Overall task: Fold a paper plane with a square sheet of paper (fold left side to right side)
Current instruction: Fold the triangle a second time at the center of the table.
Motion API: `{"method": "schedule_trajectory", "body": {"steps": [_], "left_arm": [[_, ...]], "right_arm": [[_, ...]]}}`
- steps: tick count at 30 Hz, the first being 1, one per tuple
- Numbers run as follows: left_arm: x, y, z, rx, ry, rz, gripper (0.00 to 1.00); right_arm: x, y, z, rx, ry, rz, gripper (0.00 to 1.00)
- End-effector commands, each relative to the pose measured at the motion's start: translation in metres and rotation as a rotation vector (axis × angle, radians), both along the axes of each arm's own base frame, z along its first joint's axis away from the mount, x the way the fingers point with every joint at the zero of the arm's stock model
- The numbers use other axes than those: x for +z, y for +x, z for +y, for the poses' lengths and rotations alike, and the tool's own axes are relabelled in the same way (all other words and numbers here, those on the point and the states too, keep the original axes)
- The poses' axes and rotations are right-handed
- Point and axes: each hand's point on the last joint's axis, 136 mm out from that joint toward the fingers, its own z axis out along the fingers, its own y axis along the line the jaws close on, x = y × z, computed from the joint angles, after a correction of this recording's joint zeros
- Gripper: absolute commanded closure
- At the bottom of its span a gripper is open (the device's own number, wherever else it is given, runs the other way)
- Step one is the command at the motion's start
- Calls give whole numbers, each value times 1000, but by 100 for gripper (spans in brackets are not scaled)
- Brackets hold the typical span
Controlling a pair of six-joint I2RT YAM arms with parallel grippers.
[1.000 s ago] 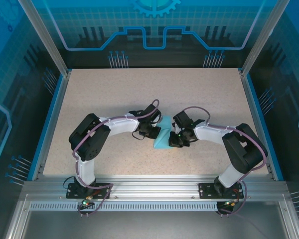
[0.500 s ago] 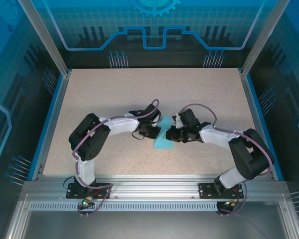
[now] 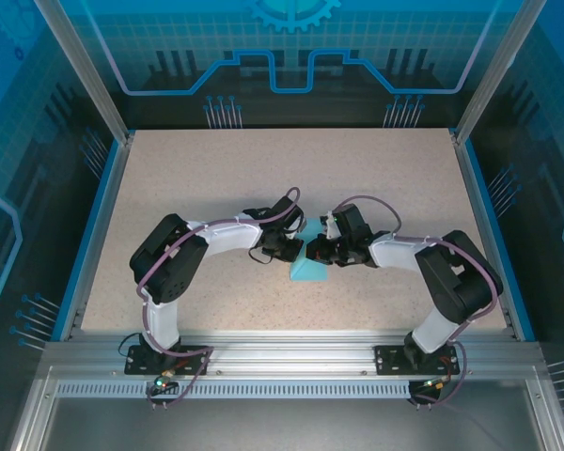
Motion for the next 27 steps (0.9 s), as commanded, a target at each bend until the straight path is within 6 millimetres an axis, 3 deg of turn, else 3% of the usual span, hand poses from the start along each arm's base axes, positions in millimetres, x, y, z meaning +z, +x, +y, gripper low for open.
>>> {"method": "schedule_trajectory", "body": {"steps": [1,10,27], "left_arm": [[-16,-10,4,3,15,71,100],[-17,-10,4,3,16,74,100],[-18,-10,2,-3,12,81,100]], "right_arm": [[10,13,11,6,50,-24,92],[3,16,16,18,39,-3,92],[-22,6,2,16,-69,47,92]]}}
